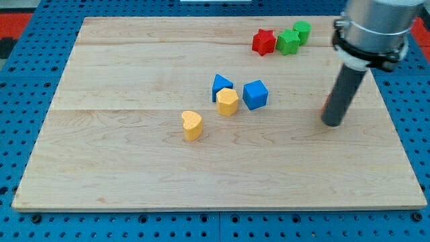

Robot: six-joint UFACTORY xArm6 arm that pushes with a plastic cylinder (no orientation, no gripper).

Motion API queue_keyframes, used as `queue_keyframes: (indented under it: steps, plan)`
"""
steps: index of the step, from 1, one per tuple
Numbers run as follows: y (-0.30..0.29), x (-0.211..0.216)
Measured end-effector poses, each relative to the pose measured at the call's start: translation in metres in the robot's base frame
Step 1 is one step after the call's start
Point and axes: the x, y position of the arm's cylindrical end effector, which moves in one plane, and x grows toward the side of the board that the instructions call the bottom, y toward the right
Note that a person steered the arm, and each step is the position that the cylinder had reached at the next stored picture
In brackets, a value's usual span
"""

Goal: Move the red circle down to the green blocks

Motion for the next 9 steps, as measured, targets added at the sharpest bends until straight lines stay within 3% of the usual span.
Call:
queue_keyframes:
  steps: [2, 4, 5, 6, 7, 8, 9]
  plan:
    - [0.010, -0.105]
    - [0.063, -0.084]
    - [0.068, -0.135]
    - [-0.004, -0.157]
    - [0.020, -0.116]
    - [-0.032, -0.165]
    - [-0.036, -0.195]
